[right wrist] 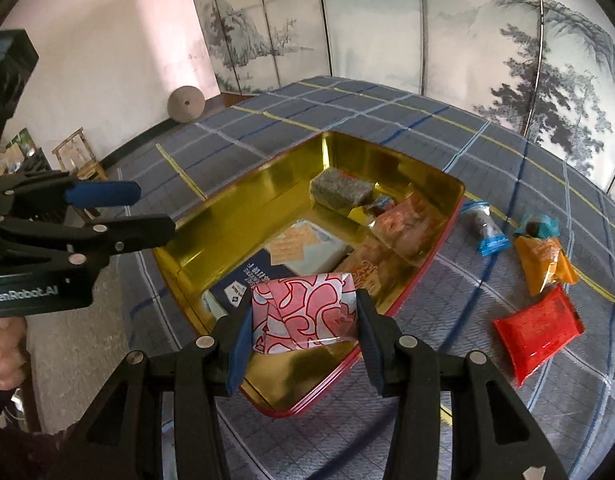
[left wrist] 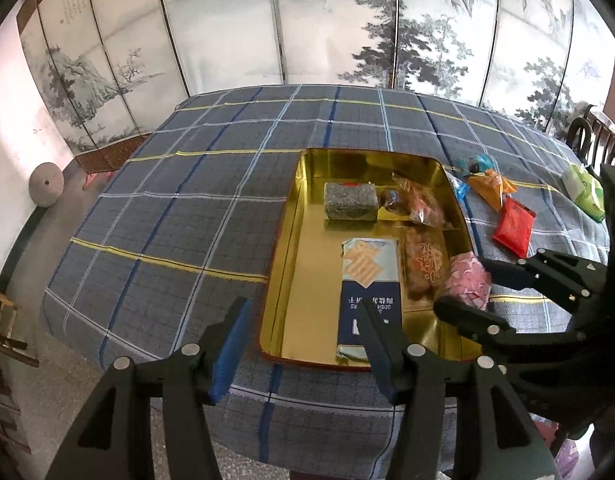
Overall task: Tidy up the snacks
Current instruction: 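Carry the pink candy into the gold tray and open the right tool, then grasp the clear blue-edged bag with the right tool while the left tool approaches the red bar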
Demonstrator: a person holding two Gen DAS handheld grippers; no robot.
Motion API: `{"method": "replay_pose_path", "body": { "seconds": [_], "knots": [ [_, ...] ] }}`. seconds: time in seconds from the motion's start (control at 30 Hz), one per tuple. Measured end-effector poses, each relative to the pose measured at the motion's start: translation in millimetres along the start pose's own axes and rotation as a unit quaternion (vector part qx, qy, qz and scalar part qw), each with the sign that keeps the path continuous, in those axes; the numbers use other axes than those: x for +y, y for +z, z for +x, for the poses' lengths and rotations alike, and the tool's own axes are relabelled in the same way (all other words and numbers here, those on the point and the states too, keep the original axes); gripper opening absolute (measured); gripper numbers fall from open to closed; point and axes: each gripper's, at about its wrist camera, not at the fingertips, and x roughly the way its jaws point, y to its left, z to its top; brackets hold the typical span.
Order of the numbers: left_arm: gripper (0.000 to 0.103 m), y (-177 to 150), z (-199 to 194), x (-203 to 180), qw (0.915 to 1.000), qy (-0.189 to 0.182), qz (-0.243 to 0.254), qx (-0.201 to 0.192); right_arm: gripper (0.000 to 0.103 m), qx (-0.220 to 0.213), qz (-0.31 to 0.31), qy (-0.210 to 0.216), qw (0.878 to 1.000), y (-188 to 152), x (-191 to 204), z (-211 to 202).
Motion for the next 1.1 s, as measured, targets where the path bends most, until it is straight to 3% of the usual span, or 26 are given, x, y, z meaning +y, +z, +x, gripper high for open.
{"method": "replay_pose_path", "body": {
  "seconds": [0.57, 1.1],
  "knots": [
    [0.056, -7, 2, -12, 0.9995, 0.009, 0.029, -0.004, 0.044, 0.012, -0.004, -0.003, 1.0, -1, 6, 12],
    [0.056, -11, 8, -20, 0.999, 0.01, 0.044, 0.005, 0.044, -0.028, 0.043, 0.004, 0.999, -6, -13, -10]
  ]
}}
